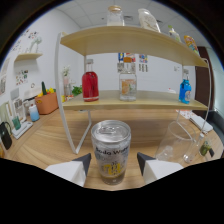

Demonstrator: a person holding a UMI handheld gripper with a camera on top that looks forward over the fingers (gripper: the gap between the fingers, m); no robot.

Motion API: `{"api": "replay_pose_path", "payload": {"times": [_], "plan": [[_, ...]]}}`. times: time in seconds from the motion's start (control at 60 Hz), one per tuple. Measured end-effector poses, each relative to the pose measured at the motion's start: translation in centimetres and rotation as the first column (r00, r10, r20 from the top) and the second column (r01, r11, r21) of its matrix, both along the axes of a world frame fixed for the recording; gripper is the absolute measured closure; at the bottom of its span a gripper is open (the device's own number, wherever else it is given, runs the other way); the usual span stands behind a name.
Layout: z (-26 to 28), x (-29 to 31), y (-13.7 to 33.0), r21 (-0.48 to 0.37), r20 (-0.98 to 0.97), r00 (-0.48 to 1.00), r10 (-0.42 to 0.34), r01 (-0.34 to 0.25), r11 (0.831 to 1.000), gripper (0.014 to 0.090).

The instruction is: Make me a cup of Mojito.

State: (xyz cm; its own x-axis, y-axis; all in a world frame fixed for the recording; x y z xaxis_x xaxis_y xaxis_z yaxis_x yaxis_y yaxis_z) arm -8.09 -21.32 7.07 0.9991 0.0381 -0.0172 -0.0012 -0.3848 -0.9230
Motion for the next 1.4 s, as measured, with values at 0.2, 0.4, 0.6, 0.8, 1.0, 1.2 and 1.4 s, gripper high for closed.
{"api": "replay_pose_path", "payload": {"times": [0.2,0.4,0.6,0.8,1.0,1.2,1.4], "plan": [[6.0,-0.3,-3.6,0.001,-0.018,1.000,0.024,-0.024,1.000,0.0199],[9.4,1.5,-8.1,-0.046,0.008,1.000,0.027,-0.027,0.999,0.0188],[8.5,5.7,-11.7,-0.122,0.035,0.999,-0.004,0.008,0.993,0.0187],[6.9,8.9,-13.3,-0.162,0.054,0.998,-0.022,0.030,0.986,0.0194],[5.3,9.7,-14.0,-0.197,0.046,0.999,-0.021,0.030,0.980,0.0200],[4.5,10.0,-14.4,-0.220,0.050,0.999,-0.011,0.022,0.975,0.0190],[4.4,10.1,-14.3,-0.220,0.052,0.999,-0.009,0.020,0.975,0.0188]]}}
